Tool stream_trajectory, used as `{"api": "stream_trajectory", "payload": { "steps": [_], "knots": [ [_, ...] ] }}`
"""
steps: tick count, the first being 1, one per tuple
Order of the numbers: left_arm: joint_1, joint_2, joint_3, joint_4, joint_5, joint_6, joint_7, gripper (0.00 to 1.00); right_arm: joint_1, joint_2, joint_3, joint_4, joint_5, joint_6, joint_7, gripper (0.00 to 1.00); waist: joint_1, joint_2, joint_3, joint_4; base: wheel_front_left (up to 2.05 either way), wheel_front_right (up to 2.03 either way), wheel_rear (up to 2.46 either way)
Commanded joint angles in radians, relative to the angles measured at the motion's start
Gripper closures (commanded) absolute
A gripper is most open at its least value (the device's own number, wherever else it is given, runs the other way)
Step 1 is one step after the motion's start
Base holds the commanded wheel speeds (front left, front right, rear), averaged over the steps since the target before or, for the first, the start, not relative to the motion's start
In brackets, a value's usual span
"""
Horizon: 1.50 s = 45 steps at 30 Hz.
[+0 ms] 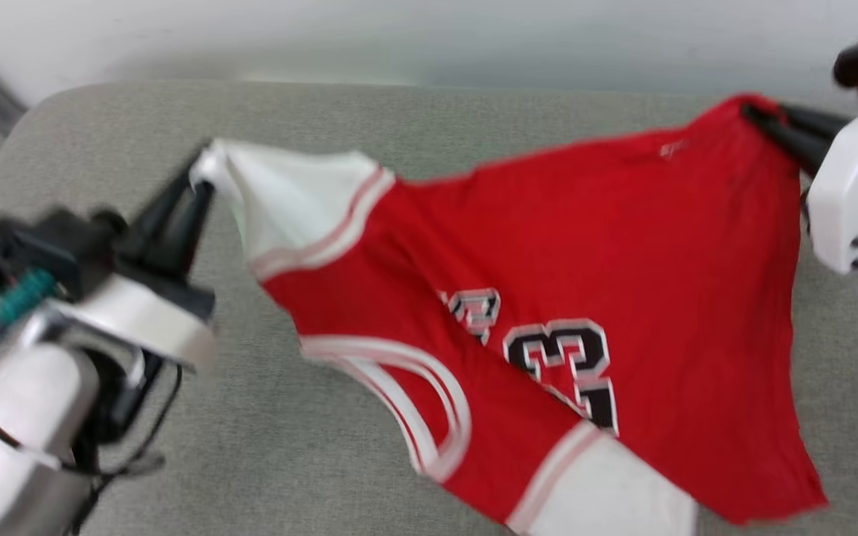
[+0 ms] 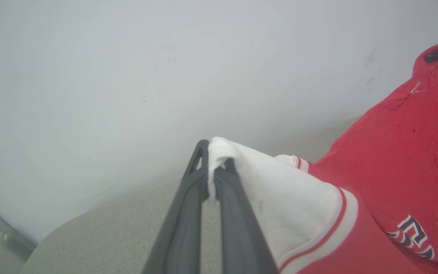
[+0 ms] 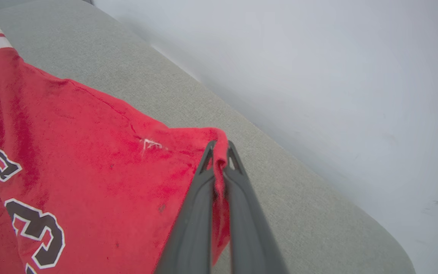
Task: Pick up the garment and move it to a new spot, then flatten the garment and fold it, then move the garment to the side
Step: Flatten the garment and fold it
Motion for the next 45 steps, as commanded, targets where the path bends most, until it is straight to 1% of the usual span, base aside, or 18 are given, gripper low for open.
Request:
{"api": "stream_trajectory", "payload": {
  "steps": [1, 5, 10, 13, 17, 21, 25, 28, 32, 36, 37, 40, 41, 45],
  "knots": [
    [-0.073, 0.000, 0.020, -0.012, -0.002, -0.009, 0.013, 1.00, -0.030, 0.014, -0.027, -0.009, -0.021, -0.001, -0.013, 1.00, 0.0000, 0.0000, 0.015, -0.017, 0.00, 0.00, 0.00],
    [-0.254, -0.002, 0.047, 0.000, 0.002, -0.046, 0.049, 1.00, -0.097, 0.044, -0.108, -0.017, -0.070, -0.001, -0.027, 1.00, 0.0000, 0.0000, 0.059, -0.034, 0.00, 0.00, 0.00],
    [-0.505, -0.018, 0.064, 0.049, 0.018, -0.099, 0.092, 1.00, -0.223, 0.110, -0.209, -0.004, -0.164, -0.001, -0.029, 1.00, 0.0000, 0.0000, 0.141, -0.054, 0.00, 0.00, 0.00],
    [-0.656, -0.032, 0.067, 0.094, 0.026, -0.130, 0.113, 1.00, -0.316, 0.150, -0.241, 0.016, -0.221, -0.001, -0.016, 1.00, 0.0000, 0.0000, 0.190, -0.060, 0.00, 0.00, 0.00],
    [-0.858, -0.057, 0.067, 0.169, 0.045, -0.164, 0.131, 1.00, -0.466, 0.198, -0.254, 0.066, -0.296, -0.001, -0.006, 1.00, 0.0000, 0.0000, 0.256, -0.067, 0.00, 0.00, 0.00],
    [-1.059, -0.083, 0.068, 0.268, 0.040, -0.191, 0.131, 1.00, -0.622, 0.234, -0.261, 0.131, -0.377, -0.001, -0.026, 1.00, 0.0000, 0.0000, 0.315, -0.061, 0.00, 0.00, 0.00],
    [-1.229, -0.104, 0.039, 0.374, 0.050, -0.208, 0.110, 1.00, -0.757, 0.259, -0.250, 0.197, -0.433, -0.001, -0.049, 1.00, 0.0000, 0.0000, 0.361, -0.051, 0.00, 0.00, 0.00],
    [-1.331, -0.111, 0.022, 0.445, 0.040, -0.214, 0.088, 1.00, -0.842, 0.277, -0.246, 0.245, -0.461, -0.001, -0.073, 1.00, 0.0000, 0.0000, 0.386, -0.043, 0.00, 0.00, 0.00],
    [-1.395, -0.110, -0.017, 0.517, 0.023, -0.216, 0.056, 1.00, -0.905, 0.291, -0.229, 0.318, -0.475, -0.001, -0.112, 1.00, 0.0000, 0.0000, 0.409, -0.037, 0.00, 0.00, 0.00],
    [-1.374, -0.096, -0.081, 0.561, -0.016, -0.216, 0.023, 1.00, -0.903, 0.292, -0.183, 0.387, -0.469, -0.001, -0.151, 1.00, 0.0000, 0.0000, 0.423, -0.035, 0.00, 0.00, 0.00],
    [-1.374, -0.096, -0.081, 0.561, -0.016, -0.216, 0.023, 1.00, -0.903, 0.292, -0.183, 0.387, -0.469, -0.001, -0.151, 1.00, 0.0000, 0.0000, 0.423, -0.035, 0.00, 0.00, 0.00],
    [-1.318, -0.092, -0.126, 0.593, -0.052, -0.216, -0.005, 1.00, -0.848, 0.287, -0.129, 0.433, -0.452, -0.001, -0.191, 1.00, 0.0000, 0.0000, 0.426, -0.037, 0.00, 0.00, 0.00],
    [-1.273, -0.096, -0.153, 0.608, -0.075, -0.216, -0.025, 1.00, -0.804, 0.284, -0.094, 0.459, -0.433, -0.001, -0.221, 1.00, 0.0000, 0.0000, 0.425, -0.036, 0.00, 0.00, 0.00],
    [-1.154, -0.093, -0.195, 0.631, -0.109, -0.216, -0.061, 1.00, -0.719, 0.289, -0.043, 0.497, -0.383, -0.001, -0.280, 1.00, 0.0000, 0.0000, 0.414, -0.042, 0.00, 0.00, 0.00]
  ]
}}
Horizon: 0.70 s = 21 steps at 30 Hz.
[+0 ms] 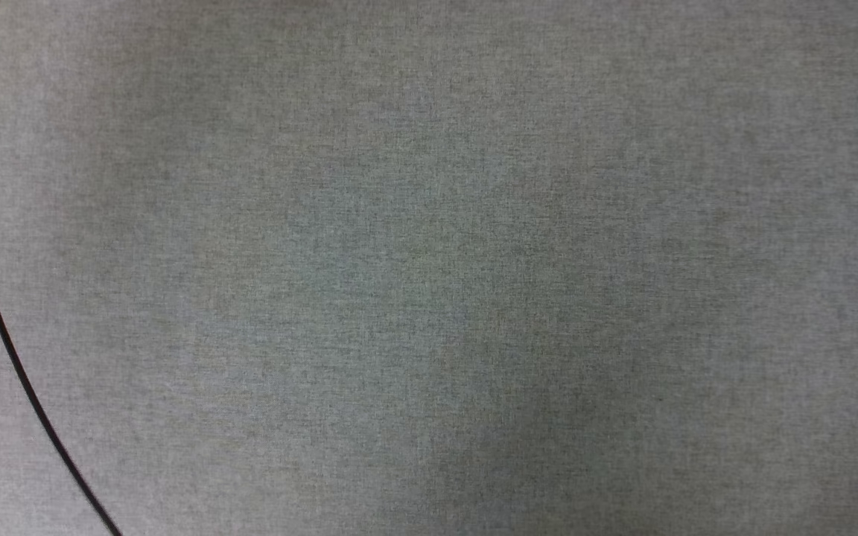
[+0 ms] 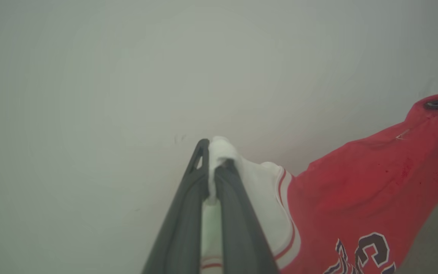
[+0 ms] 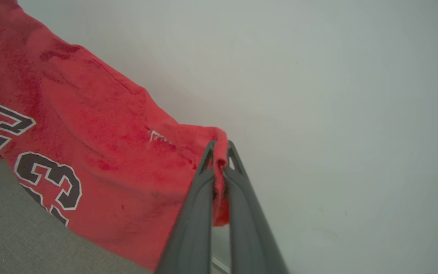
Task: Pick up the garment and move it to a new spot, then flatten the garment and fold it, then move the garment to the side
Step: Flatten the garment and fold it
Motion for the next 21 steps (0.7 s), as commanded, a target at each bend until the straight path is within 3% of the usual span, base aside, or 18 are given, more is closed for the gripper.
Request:
{"api": "stream_trajectory", "payload": {
  "steps": [1, 9, 10, 11, 21],
  "knots": [
    [0.049, 0.005, -0.006, 0.005, -0.010, 0.000, -0.012, 1.00, 0.033, 0.005, 0.014, 0.009, 0.015, -0.001, -0.020, 1.00, -0.0001, 0.0000, -0.008, -0.004, 0.00, 0.00, 0.00],
    [0.358, 0.026, -0.022, -0.038, -0.041, 0.014, -0.046, 1.00, 0.260, -0.014, 0.125, 0.005, 0.110, -0.001, -0.099, 1.00, -0.0001, 0.0000, -0.094, -0.021, 0.00, 0.00, 0.00],
    [0.404, 0.029, -0.021, -0.058, -0.042, 0.023, -0.047, 1.00, 0.291, -0.023, 0.136, -0.005, 0.124, -0.001, -0.106, 1.00, -0.0001, 0.0000, -0.109, -0.022, 0.00, 0.00, 0.00],
    [0.563, 0.042, -0.010, -0.139, -0.045, 0.062, -0.049, 1.00, 0.400, -0.045, 0.167, -0.041, 0.157, -0.001, -0.120, 1.00, -0.0001, 0.0000, -0.165, -0.023, 0.00, 0.00, 0.00],
    [1.042, 0.068, -0.069, -0.325, -0.061, 0.162, -0.049, 1.00, 0.766, -0.130, 0.162, -0.112, 0.274, -0.001, -0.157, 1.00, -0.0001, 0.0000, -0.355, -0.011, 0.00, 0.00, 0.00]
  ]
}}
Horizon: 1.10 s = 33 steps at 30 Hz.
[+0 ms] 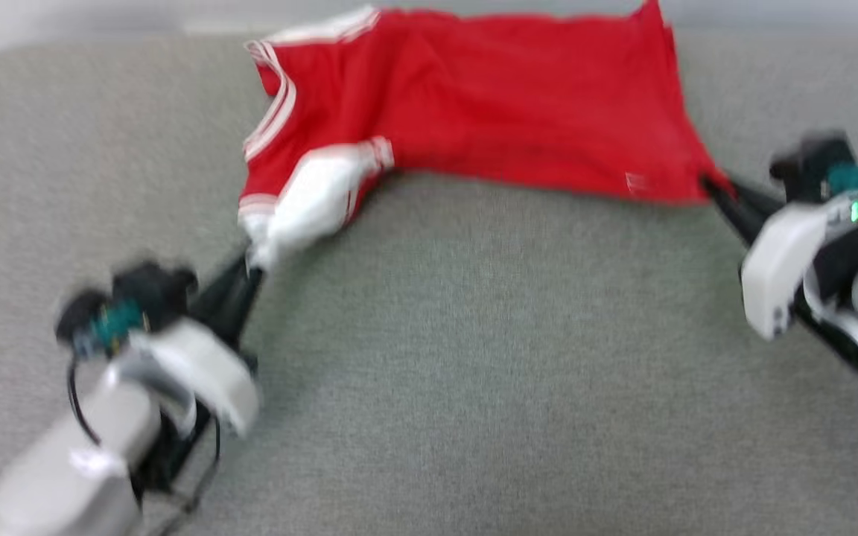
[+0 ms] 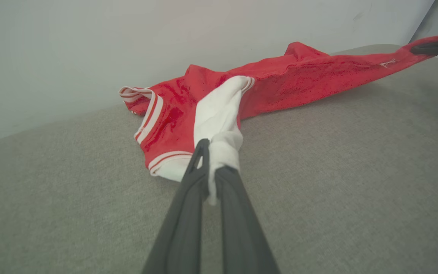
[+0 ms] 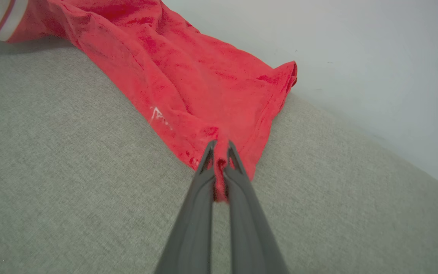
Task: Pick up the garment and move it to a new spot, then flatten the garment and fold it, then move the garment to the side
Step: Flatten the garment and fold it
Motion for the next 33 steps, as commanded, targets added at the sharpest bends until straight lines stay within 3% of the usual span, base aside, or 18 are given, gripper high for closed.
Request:
{"api": "stream_trajectory", "payload": {
  "steps": [1, 11, 19, 25, 33],
  "knots": [
    [0.063, 0.007, -0.007, -0.016, -0.015, 0.014, -0.004, 1.00, 0.058, -0.014, -0.007, -0.007, 0.013, -0.001, -0.010, 1.00, 0.0002, 0.0000, -0.074, 0.005, 0.00, 0.00, 0.00],
    [0.381, 0.043, -0.057, -0.117, -0.079, 0.105, 0.006, 1.00, 0.382, -0.094, -0.043, -0.070, 0.062, -0.001, -0.031, 1.00, 0.0002, 0.0000, -0.226, 0.031, 0.00, 0.00, 0.00],
    [0.591, 0.080, -0.073, -0.215, -0.145, 0.194, 0.015, 1.00, 0.612, -0.149, -0.113, -0.204, 0.052, -0.001, 0.036, 1.00, 0.0002, 0.0000, -0.314, 0.019, 0.00, 0.00, 0.00],
    [0.695, 0.104, -0.109, -0.273, -0.182, 0.219, 0.051, 1.00, 0.775, -0.184, -0.159, -0.330, 0.069, -0.001, 0.131, 1.00, 0.0002, 0.0000, -0.352, 0.020, 0.00, 0.00, 0.00],
    [0.731, 0.118, -0.105, -0.296, -0.201, 0.240, 0.056, 1.00, 0.954, -0.175, -0.264, -0.466, 0.098, -0.001, 0.245, 1.00, 0.0002, 0.0000, -0.354, 0.024, 0.00, 0.00, 0.00]
  ]
}}
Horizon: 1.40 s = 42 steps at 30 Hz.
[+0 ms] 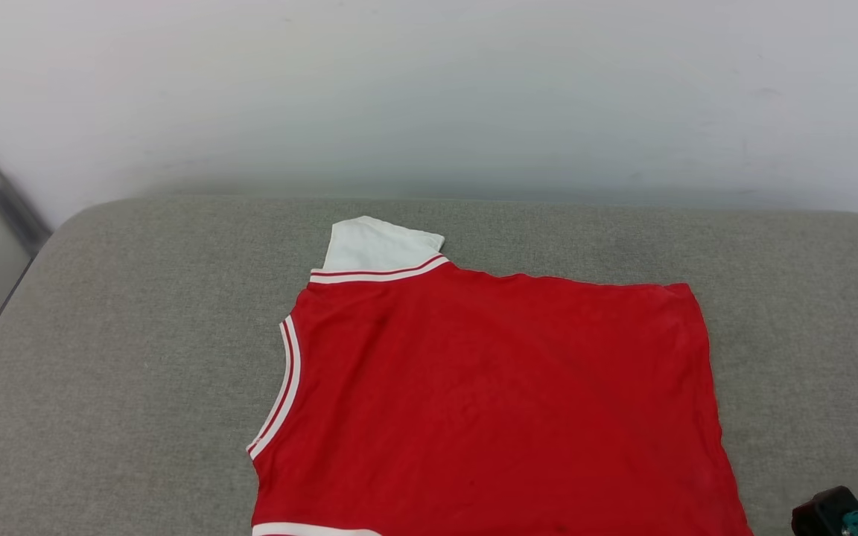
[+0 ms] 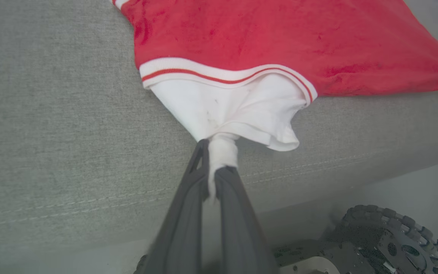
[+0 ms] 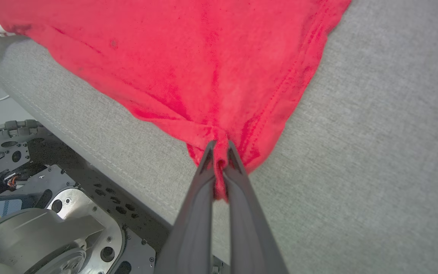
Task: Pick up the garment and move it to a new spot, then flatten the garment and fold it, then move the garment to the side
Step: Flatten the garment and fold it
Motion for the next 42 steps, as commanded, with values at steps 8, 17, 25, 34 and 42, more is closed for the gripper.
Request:
{"api": "stream_trajectory", "payload": {
  "steps": [8, 17, 25, 34, 42],
  "knots": [
    [-0.145, 0.041, 0.030, -0.005, 0.085, -0.025, 0.003, 1.00, -0.003, 0.053, -0.136, -0.071, -0.037, -0.001, 0.029, 1.00, 0.0002, 0.0000, 0.028, 0.002, 0.00, 0.00, 0.00],
    [-0.414, 0.035, 0.063, 0.054, 0.158, -0.110, 0.072, 1.00, -0.105, 0.079, -0.204, -0.107, -0.058, -0.001, 0.072, 1.00, 0.0002, 0.0000, 0.124, -0.018, 0.00, 0.00, 0.00],
    [-0.568, 0.007, 0.077, 0.174, 0.169, -0.183, 0.096, 1.00, -0.229, 0.109, -0.190, -0.071, -0.074, -0.001, 0.092, 1.00, 0.0002, 0.0000, 0.219, -0.054, 0.00, 0.00, 0.00],
    [-0.655, -0.044, 0.050, 0.366, 0.182, -0.273, 0.087, 1.00, -0.363, 0.144, -0.132, 0.020, -0.101, -0.001, 0.073, 1.00, 0.0002, 0.0000, 0.308, -0.069, 0.00, 0.00, 0.00],
    [-0.693, -0.113, 0.010, 0.570, 0.178, -0.351, 0.068, 1.00, -0.459, 0.162, -0.038, 0.162, -0.114, -0.001, 0.061, 1.00, 0.0002, 0.0000, 0.345, -0.075, 0.00, 0.00, 0.00]
  ]
}}
